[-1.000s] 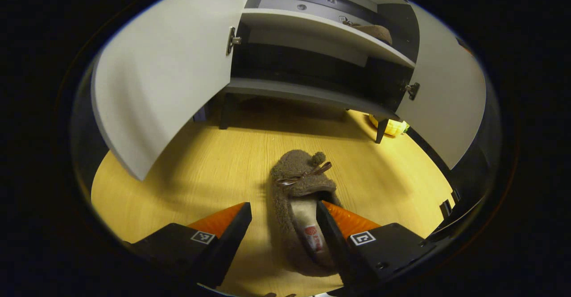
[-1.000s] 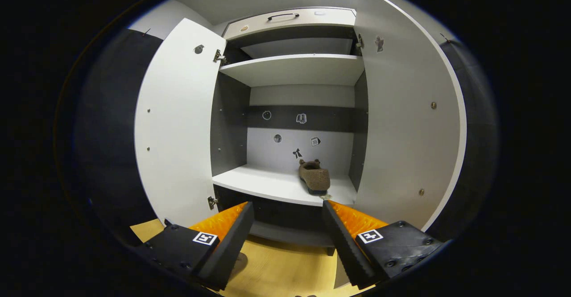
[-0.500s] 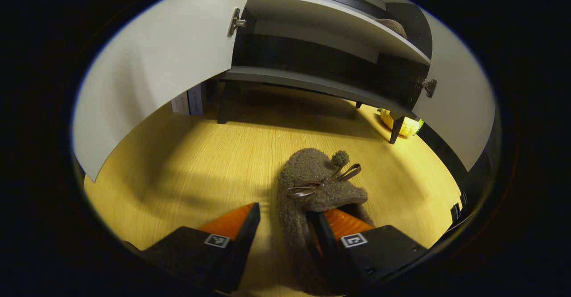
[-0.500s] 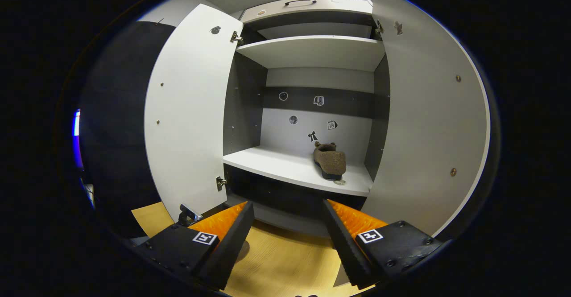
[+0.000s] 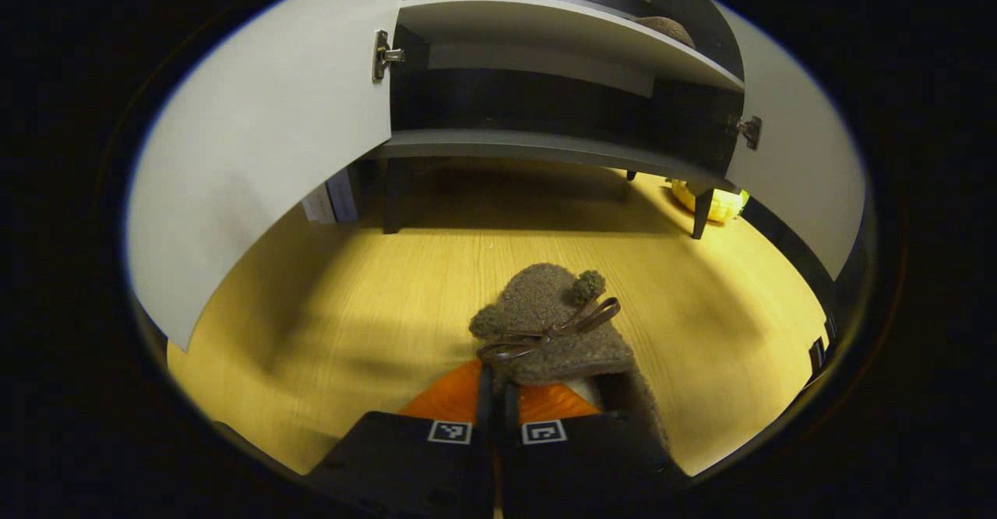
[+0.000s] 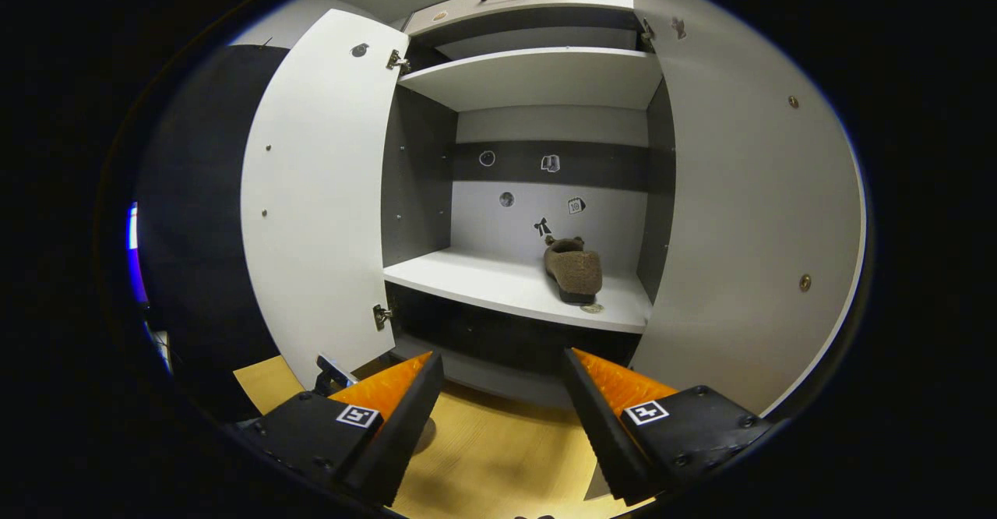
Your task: Grab one shoe with the right hand and put it into the shoe cabinet, grab the other shoe with the left hand and put it into the shoe cabinet; then close the right door with the right hand and the left door with the left hand.
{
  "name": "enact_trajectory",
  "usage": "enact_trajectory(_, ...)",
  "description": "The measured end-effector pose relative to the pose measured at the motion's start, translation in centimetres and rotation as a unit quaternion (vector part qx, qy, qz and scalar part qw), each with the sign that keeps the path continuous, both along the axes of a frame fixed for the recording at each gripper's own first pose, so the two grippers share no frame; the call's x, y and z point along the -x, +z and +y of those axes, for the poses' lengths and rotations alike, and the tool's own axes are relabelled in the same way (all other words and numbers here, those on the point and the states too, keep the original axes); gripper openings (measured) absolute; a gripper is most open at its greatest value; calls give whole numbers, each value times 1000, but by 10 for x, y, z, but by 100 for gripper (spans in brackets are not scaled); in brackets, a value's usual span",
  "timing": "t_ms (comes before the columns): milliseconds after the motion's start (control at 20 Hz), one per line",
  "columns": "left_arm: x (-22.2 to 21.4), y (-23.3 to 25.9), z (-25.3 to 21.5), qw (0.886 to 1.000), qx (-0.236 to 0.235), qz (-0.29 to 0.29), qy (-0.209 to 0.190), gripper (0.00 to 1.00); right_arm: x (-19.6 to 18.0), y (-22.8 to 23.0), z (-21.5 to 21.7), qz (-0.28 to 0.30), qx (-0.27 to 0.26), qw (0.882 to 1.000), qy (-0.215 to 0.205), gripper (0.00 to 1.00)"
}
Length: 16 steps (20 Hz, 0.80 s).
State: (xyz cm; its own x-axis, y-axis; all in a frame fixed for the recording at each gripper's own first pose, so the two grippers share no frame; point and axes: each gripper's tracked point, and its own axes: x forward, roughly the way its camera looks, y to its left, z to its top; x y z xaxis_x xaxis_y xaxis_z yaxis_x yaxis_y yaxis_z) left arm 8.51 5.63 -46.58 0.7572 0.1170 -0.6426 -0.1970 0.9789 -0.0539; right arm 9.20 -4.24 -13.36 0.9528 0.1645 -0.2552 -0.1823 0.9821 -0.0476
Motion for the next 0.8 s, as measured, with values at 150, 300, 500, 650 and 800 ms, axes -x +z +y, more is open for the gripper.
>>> enact_trajectory(150,7,6,-4,1000,7,10,0,5,1,1,-2,3,-4,1000,-2,98)
enact_trajectory(300,22,47,-9,1000,-2,-10,-4,5,2,8,-4,-2,-7,1000,-3,98)
enact_trajectory(500,45,140,-19,999,-9,-38,-18,5,-4,18,-4,-12,-12,1000,0,98)
enact_trajectory(650,48,223,-14,998,-10,-61,-7,5,-4,28,-4,-19,-12,1000,4,98)
enact_trajectory(800,20,305,6,995,-23,-99,17,5,-1,37,-8,-23,-20,1000,5,98)
